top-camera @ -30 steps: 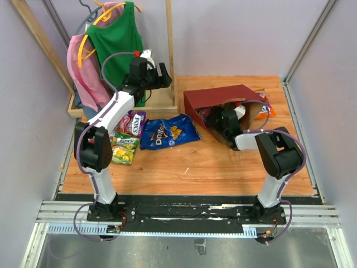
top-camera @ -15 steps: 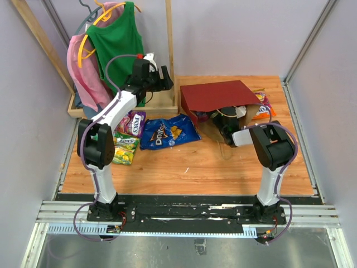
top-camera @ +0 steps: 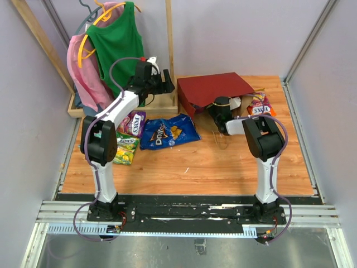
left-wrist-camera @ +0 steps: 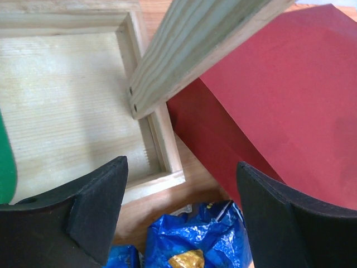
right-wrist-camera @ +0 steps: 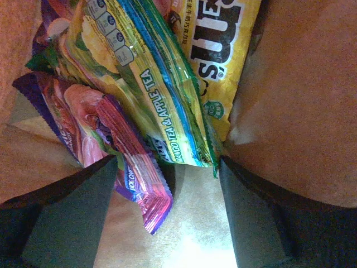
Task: Take the snacks out of the paper bag
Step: Pick up the snack from the paper bag.
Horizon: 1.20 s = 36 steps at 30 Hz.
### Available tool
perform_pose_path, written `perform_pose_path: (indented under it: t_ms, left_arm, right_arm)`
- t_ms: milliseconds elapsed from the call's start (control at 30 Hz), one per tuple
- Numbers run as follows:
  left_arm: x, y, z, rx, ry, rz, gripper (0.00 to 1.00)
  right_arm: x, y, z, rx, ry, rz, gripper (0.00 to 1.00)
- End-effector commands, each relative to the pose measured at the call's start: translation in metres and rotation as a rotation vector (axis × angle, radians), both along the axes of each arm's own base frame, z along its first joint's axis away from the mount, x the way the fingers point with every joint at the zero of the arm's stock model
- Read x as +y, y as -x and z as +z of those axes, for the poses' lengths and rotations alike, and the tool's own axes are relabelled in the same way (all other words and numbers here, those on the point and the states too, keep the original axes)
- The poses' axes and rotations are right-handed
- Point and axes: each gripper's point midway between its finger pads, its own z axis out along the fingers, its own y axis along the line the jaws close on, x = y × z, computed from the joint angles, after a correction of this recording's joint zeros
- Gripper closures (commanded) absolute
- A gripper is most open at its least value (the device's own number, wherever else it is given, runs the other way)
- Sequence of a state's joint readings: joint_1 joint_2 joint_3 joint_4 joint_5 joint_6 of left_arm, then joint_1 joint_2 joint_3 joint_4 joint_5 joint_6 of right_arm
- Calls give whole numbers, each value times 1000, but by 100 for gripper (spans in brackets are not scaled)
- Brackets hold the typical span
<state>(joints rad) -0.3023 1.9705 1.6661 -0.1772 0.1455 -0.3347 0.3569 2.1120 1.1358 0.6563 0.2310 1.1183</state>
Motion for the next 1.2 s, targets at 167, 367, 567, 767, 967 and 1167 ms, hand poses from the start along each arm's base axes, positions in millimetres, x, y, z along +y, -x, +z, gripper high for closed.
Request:
perform_pose_path:
  t_ms: [167, 367, 567, 767, 967, 1167]
  left_arm:
    - [-40, 15, 23, -79, 91, -113, 17]
    - [-55, 13, 23, -39, 181, -121, 17]
    - [-62, 8, 31, -41, 294, -92, 23]
    - [-81, 8, 28, 41, 426, -125, 37]
    - [-74, -4, -6, 124, 360, -22, 40]
    - [-70, -9, -16, 147, 352, 23, 41]
  right_arm:
    - [-13, 26, -75, 234, 111, 22, 27]
    - [-13, 28, -69, 219, 119, 32, 27]
    - [-12, 27, -64, 200, 120, 42, 26]
    - [-13, 30, -65, 195, 122, 44, 26]
    - [-17, 31, -59, 181, 137, 37, 25]
    - [-17, 31, -61, 179, 135, 39, 25]
